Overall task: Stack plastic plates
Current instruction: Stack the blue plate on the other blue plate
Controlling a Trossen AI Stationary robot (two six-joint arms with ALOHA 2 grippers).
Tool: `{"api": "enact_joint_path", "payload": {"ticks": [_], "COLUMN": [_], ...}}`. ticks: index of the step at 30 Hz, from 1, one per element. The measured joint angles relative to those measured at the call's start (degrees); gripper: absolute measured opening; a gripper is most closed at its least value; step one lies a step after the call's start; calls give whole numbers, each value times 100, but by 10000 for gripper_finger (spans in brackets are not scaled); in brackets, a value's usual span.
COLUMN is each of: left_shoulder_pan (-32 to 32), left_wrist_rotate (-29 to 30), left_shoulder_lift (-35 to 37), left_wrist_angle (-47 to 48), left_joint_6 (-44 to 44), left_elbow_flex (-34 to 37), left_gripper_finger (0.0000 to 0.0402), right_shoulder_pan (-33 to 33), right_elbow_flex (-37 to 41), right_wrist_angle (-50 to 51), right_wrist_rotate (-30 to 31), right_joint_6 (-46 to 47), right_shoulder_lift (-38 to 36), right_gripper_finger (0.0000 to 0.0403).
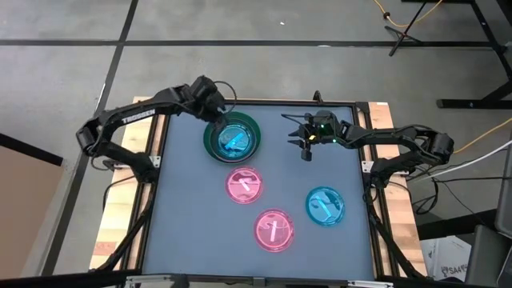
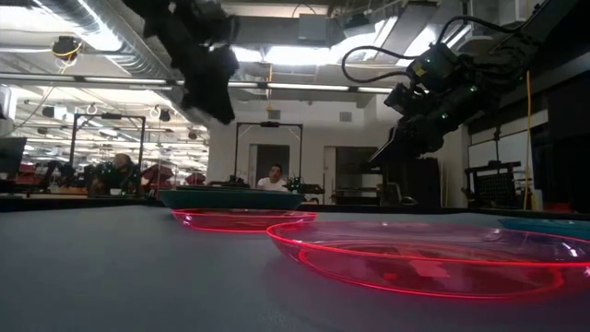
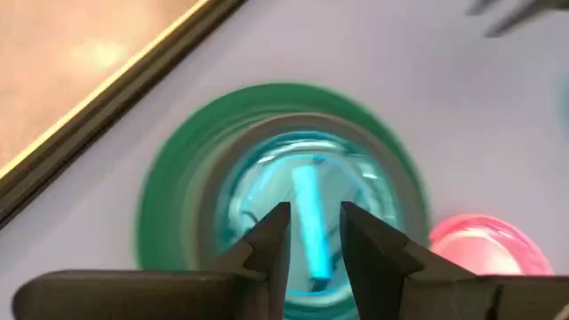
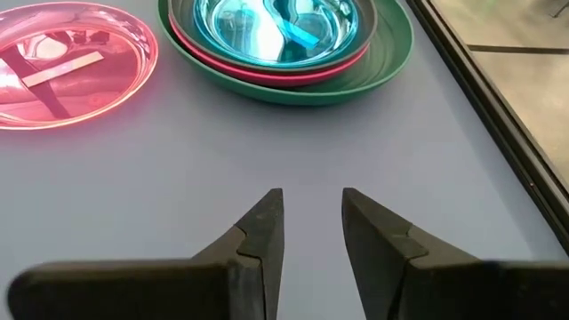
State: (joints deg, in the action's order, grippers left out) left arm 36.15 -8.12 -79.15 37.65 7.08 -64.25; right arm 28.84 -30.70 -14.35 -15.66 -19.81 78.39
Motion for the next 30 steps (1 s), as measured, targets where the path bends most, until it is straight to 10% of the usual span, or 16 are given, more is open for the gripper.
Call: {"api": "enact_joint_path", "payload": {"ticks": [30], "left_shoulder_pan": [-3101], "left_wrist_rotate": [1047], "left_shoulder_lift": [137], "left_wrist_angle": [-796], "left_joint_6": [-3], "left_elbow_flex": [-2], "left_gripper_finger": [92], "right_shoulder_pan": [-2140], "right_elbow_flex": [-4], "right_wrist_angle": [331], "right_wrist_rotate": [-498], "right_joint_6": [-302], "right_shoulder_lift": [-238], "right_gripper_finger": [105]}}
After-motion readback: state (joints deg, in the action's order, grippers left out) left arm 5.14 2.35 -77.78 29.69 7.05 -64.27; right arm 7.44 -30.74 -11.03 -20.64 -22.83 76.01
